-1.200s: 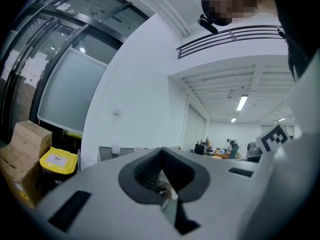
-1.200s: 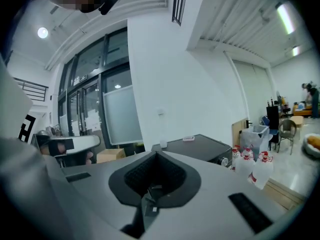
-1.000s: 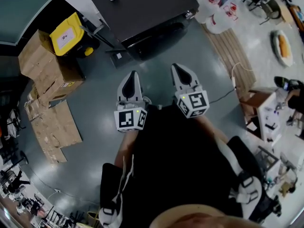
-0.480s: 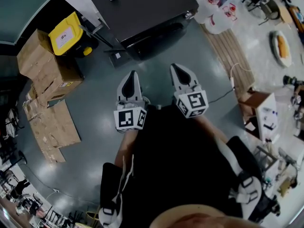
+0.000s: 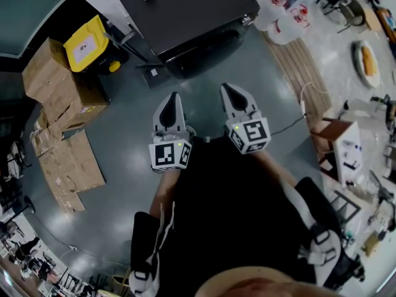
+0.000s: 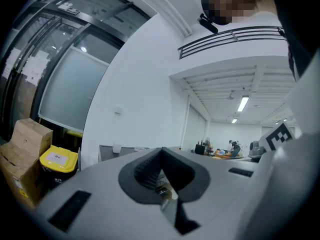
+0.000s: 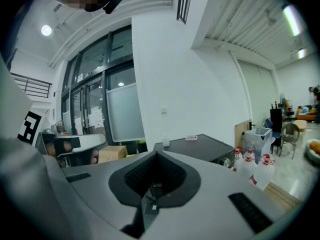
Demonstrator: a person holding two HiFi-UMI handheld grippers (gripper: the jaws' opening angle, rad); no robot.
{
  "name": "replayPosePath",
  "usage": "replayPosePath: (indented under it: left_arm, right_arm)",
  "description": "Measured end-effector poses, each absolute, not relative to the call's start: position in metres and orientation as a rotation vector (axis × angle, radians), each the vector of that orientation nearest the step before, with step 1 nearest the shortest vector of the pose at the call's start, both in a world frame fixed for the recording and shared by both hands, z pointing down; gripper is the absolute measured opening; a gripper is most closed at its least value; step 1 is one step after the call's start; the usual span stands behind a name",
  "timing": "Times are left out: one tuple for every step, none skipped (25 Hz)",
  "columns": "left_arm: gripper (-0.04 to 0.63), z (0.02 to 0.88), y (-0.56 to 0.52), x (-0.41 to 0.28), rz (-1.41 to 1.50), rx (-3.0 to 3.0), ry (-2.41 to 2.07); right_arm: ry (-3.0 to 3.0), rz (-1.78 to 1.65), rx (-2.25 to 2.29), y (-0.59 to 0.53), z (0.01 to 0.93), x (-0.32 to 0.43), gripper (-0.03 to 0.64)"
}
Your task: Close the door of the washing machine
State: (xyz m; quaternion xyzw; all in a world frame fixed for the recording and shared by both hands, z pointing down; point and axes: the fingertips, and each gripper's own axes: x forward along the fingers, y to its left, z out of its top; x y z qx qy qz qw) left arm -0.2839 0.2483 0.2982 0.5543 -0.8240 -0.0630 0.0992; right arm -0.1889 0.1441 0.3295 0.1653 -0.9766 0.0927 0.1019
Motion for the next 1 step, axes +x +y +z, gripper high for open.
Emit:
replayPosePath:
  left_arm:
    - [0.005,0.2980,0.2478,-0.2842,-0.187,1.640,-2.436]
  right_arm:
    - [-2.885,0.269,0.484,0.1442,0.3286,-0.1897,0.006]
